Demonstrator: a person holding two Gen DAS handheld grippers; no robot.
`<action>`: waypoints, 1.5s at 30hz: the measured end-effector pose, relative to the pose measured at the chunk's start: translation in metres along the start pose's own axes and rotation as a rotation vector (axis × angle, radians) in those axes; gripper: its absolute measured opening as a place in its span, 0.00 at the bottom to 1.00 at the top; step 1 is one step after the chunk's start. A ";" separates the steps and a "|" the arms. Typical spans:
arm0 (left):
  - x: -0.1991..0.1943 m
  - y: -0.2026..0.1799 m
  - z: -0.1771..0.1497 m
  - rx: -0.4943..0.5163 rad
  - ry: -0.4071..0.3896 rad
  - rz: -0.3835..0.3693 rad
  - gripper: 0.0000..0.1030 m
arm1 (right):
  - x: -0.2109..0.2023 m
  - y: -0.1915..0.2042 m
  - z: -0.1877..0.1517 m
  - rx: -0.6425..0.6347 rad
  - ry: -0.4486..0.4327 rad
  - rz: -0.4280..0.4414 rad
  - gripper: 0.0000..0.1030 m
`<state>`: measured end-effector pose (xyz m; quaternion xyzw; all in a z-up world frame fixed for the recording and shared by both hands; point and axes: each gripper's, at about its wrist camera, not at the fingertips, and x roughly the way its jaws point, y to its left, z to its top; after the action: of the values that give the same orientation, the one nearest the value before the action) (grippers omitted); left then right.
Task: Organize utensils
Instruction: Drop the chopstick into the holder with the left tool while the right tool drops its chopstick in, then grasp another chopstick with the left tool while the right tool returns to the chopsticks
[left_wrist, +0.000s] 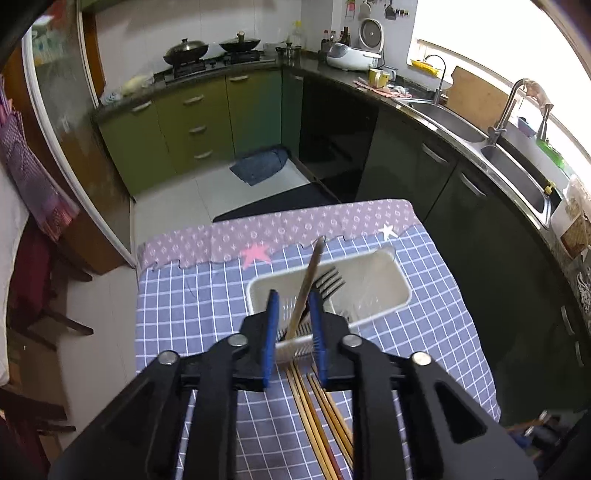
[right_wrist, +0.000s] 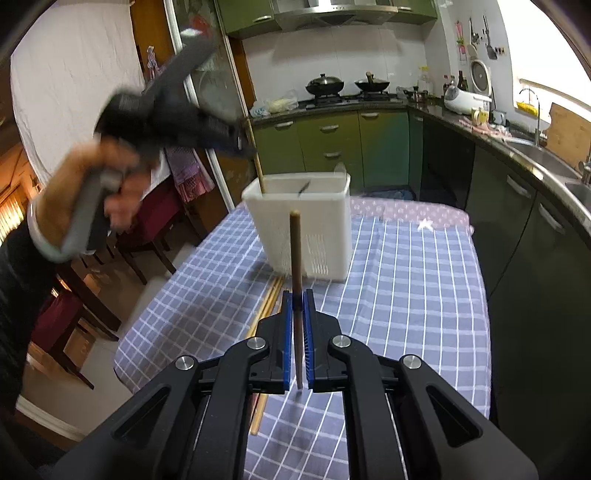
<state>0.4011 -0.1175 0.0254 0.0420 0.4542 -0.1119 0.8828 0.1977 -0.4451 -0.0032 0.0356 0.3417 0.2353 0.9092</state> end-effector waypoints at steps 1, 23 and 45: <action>-0.003 0.002 -0.004 -0.001 -0.005 -0.005 0.17 | -0.002 0.001 0.009 0.001 -0.014 0.003 0.06; -0.057 0.036 -0.112 0.040 0.010 -0.024 0.20 | 0.077 -0.032 0.172 0.123 -0.129 -0.108 0.06; 0.055 0.007 -0.151 -0.031 0.307 -0.079 0.32 | 0.054 -0.025 -0.013 0.016 0.098 -0.103 0.25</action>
<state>0.3140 -0.0932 -0.1074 0.0273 0.5869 -0.1319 0.7984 0.2346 -0.4438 -0.0509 0.0138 0.3892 0.1870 0.9019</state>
